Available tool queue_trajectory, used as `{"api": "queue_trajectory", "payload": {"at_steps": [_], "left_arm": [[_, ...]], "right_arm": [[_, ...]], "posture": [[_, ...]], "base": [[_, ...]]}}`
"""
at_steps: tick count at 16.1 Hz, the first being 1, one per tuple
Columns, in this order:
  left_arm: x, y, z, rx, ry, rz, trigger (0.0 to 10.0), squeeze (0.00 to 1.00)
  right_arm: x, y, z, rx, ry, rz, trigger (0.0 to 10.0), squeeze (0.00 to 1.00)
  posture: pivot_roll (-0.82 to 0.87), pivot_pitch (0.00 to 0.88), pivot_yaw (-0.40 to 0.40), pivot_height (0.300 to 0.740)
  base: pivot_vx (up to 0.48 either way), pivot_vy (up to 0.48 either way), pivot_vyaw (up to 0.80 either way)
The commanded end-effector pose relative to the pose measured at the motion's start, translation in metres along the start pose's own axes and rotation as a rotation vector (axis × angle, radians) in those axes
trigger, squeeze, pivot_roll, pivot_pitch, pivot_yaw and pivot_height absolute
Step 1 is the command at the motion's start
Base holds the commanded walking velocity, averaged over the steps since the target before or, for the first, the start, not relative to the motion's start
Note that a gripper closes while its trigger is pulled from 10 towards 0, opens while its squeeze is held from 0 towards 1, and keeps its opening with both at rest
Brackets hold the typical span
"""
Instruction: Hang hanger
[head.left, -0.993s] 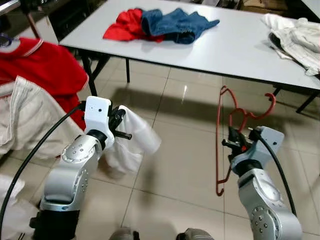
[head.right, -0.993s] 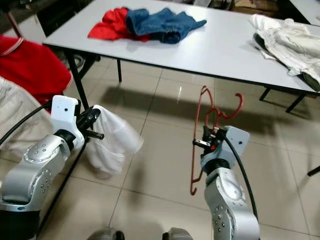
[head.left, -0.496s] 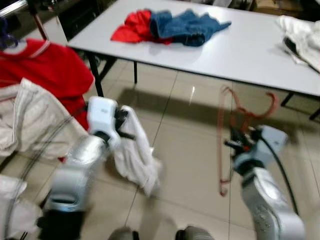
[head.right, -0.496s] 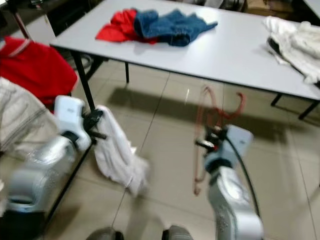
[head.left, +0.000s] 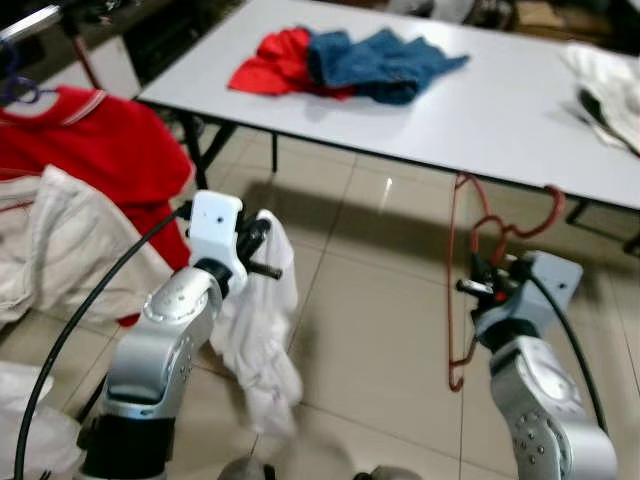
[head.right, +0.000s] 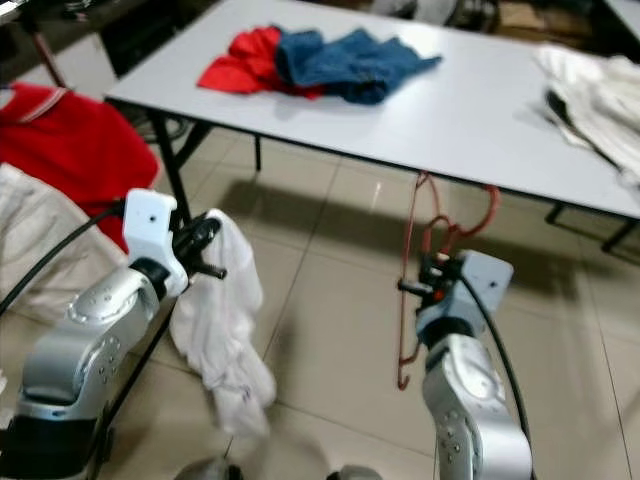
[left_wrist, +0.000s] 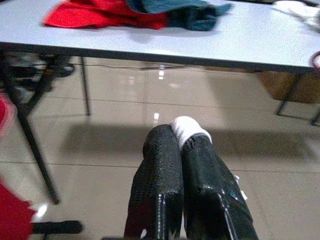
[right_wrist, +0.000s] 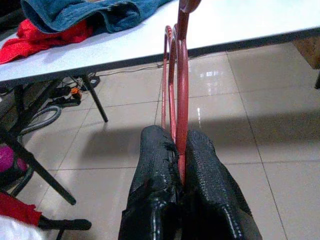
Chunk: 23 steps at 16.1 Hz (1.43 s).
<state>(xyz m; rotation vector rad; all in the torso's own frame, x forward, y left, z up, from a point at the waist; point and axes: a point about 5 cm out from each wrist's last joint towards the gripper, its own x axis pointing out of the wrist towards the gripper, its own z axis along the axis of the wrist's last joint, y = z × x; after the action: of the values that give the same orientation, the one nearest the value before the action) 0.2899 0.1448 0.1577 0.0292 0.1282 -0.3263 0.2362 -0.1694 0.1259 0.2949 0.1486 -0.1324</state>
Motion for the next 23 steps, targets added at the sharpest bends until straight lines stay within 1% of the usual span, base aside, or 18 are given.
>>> {"api": "queue_trajectory", "payload": {"at_steps": [1, 8, 23], "left_arm": [[0.0003, 0.0046, 0.0065, 0.018, -0.029, 0.011, 10.0, 0.00], [0.0002, 0.0057, 0.0069, 0.018, -0.033, 0.010, 10.0, 0.00], [0.0006, 0.0057, 0.0058, 0.023, -0.032, 0.005, 10.0, 0.00]], "right_arm": [[0.0008, 0.0047, 0.0002, 0.006, -0.007, 0.021, 10.0, 0.00], [0.0018, 0.0087, -0.0011, -0.009, -0.003, 0.048, 10.0, 0.00], [0.0019, 0.0100, -0.0022, -0.017, -0.002, 0.059, 10.0, 0.00]], "posture": [[-0.01, 0.085, -0.021, 0.740], [-0.01, 0.077, -0.022, 0.740], [-0.01, 0.082, -0.024, 0.740]], "base": [[0.274, 0.000, 0.00], [0.282, 0.000, 0.00], [0.290, 0.000, 0.00]]}}
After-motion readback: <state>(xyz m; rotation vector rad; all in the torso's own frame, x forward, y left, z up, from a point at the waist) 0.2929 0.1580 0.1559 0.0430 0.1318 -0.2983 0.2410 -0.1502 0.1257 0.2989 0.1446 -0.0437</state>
